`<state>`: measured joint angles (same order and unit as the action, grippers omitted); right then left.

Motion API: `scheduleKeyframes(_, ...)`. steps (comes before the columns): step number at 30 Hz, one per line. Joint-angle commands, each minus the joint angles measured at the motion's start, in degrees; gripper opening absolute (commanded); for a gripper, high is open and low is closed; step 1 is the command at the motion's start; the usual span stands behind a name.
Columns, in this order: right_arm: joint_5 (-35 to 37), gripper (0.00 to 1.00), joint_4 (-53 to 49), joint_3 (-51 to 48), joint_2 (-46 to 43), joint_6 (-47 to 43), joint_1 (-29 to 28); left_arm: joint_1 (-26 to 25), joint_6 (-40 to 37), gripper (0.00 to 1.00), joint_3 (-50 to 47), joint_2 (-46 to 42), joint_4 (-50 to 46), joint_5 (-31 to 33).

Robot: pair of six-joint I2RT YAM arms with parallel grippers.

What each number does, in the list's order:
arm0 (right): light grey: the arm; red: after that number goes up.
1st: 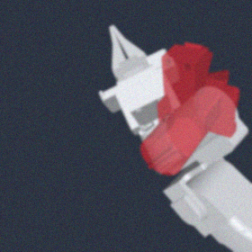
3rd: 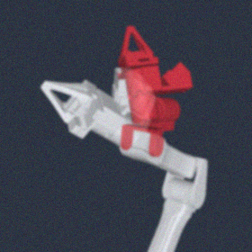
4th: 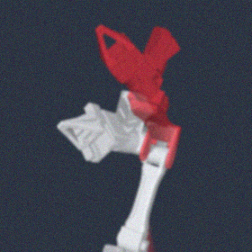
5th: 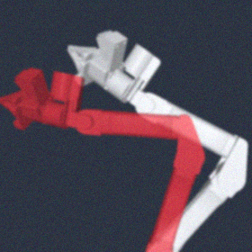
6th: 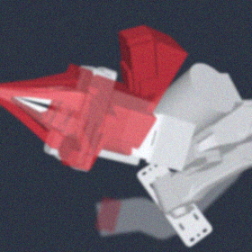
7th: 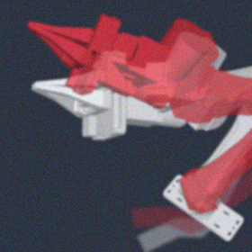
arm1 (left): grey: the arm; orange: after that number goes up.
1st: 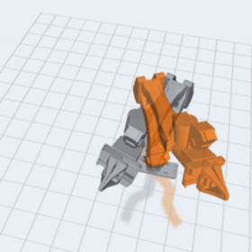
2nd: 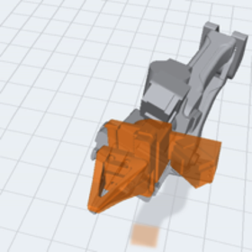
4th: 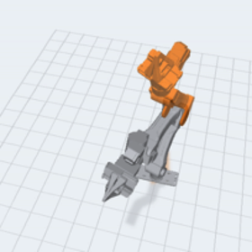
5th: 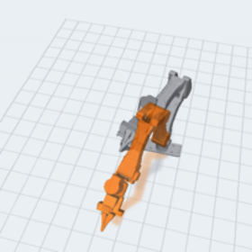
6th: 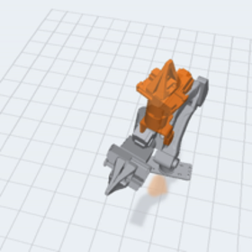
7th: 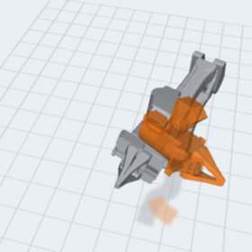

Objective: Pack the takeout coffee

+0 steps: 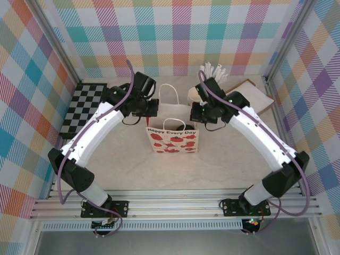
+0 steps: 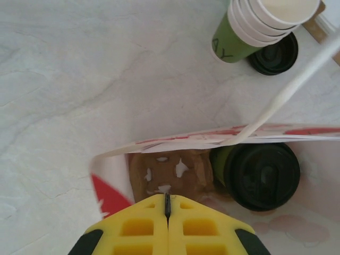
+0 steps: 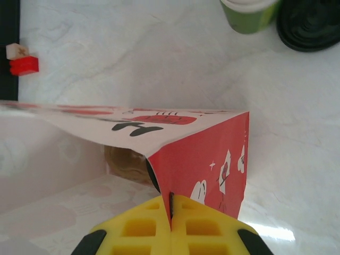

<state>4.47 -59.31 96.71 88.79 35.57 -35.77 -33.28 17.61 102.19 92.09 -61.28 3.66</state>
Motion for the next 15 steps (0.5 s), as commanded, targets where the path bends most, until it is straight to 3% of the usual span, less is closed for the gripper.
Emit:
scheduleKeyframes(1, -6.21, 0.0, -0.7, 6.8, 4.93, -6.19, 1.91, 1.81, 2.7, 0.0, 0.26, 0.22, -2.46, 2.08)
scheduleKeyframes(15, -4.35, 0.02, -7.39, 21.68, 17.13, -6.79, 5.71, 6.63, 1.09, 0.01, 11.94, 10.0, -2.36, -0.36)
